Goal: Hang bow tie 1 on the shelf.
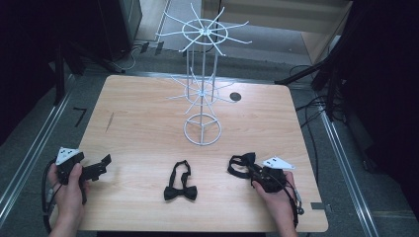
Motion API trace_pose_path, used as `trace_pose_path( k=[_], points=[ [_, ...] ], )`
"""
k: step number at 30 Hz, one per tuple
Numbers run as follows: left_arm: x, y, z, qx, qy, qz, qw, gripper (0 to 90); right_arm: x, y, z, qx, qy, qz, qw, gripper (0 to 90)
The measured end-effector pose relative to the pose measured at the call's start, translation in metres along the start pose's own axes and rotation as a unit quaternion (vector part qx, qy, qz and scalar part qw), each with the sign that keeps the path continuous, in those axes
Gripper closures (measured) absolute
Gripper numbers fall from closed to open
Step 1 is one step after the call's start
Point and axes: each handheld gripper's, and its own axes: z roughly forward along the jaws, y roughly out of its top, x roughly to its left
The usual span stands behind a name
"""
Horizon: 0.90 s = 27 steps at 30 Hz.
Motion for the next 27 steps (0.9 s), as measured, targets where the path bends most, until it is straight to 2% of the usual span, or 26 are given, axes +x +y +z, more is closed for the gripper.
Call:
trace_pose_path(
  k=[1, 5, 12, 19, 27],
  points=[
    [0.000, 0.000, 0.000, 0.000, 0.000, -0.002, 1.0000, 0.0, 0.000, 0.000, -0.001, 0.001, -0.001, -0.006, 1.0000, 76.5],
    [0.002, 0.001, 0.000, 0.000, -0.004, -0.005, 1.0000, 0.0, -0.002, 0.001, -0.003, -0.010, 0.000, 0.001, 0.9999, 77.1],
    [0.003, 0.001, 0.001, -0.001, -0.006, -0.009, 0.9999, 0.0, 0.002, 0.005, -0.014, -0.060, 0.003, -0.004, 0.9982, 77.0],
    [0.004, 0.002, 0.002, 0.001, -0.009, -0.008, 0.9999, 0.0, 0.011, 0.013, -0.027, -0.110, -0.002, -0.002, 0.9939, 76.9],
    [0.004, 0.002, 0.002, 0.001, -0.013, -0.009, 0.9999, 0.0, 0.017, 0.021, -0.035, -0.142, -0.004, -0.009, 0.9898, 76.5]
  ],
)
